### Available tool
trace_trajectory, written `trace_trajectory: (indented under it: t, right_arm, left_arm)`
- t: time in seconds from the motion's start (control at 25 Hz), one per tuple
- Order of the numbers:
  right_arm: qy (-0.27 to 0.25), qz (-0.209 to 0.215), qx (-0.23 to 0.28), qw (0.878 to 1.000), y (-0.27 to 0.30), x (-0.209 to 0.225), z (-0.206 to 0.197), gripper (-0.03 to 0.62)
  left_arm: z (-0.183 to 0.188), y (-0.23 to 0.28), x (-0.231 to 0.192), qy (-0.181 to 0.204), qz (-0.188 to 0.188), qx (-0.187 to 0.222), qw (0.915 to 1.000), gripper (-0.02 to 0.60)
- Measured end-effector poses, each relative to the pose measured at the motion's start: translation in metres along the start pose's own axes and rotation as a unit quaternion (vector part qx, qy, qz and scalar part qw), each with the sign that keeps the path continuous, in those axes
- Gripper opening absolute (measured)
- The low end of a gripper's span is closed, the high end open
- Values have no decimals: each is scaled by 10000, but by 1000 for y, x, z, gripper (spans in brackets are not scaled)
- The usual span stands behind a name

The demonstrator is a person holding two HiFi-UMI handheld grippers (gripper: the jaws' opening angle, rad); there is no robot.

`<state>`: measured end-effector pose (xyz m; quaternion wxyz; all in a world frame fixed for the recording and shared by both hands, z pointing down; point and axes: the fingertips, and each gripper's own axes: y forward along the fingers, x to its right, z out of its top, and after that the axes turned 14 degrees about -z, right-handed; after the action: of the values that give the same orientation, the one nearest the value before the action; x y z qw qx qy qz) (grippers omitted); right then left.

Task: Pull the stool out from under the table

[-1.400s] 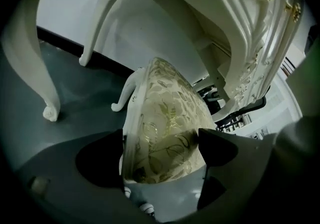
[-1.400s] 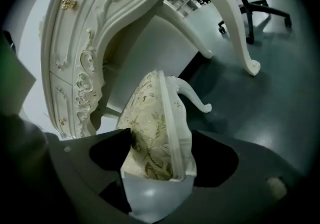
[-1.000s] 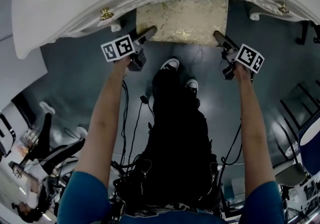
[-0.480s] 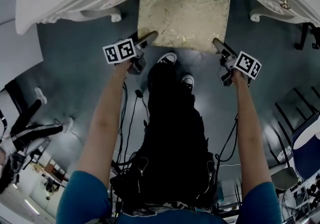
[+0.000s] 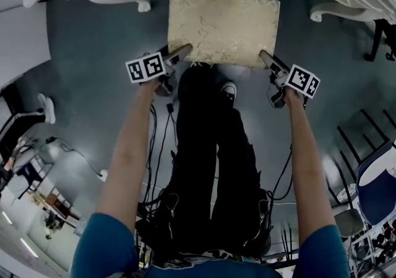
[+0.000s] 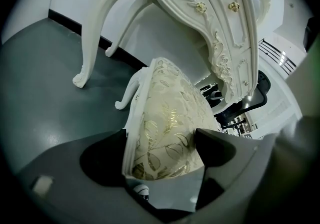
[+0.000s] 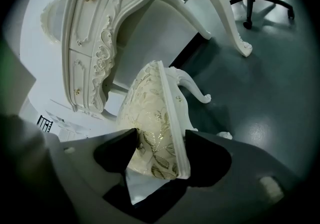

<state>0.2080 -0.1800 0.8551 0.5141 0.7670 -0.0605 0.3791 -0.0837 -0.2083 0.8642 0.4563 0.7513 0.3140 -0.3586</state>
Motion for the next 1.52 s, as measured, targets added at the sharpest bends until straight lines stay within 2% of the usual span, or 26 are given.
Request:
trace_trajectory:
  t: [0.36,0.64,1.28,1.52]
  right_arm:
    - [-39,-6,-245,9997,-22,9,-51,308]
    - [2,-42,-351,9994,-36,24,-89,308]
    - [239,-329,-715,9966,-85,50,-207,313]
    - [165,-594,-579,9964,-93,55,-216,312]
  left_arm:
    - [-53,-31,4,-182,48,-94,9998,451]
    - [-92,-47,5,-185,52,-114,9998,449]
    - [-197,-107,11,-380,63,-733,9966,451]
    - [-212,-111,11,-471,77,-875,9950,453]
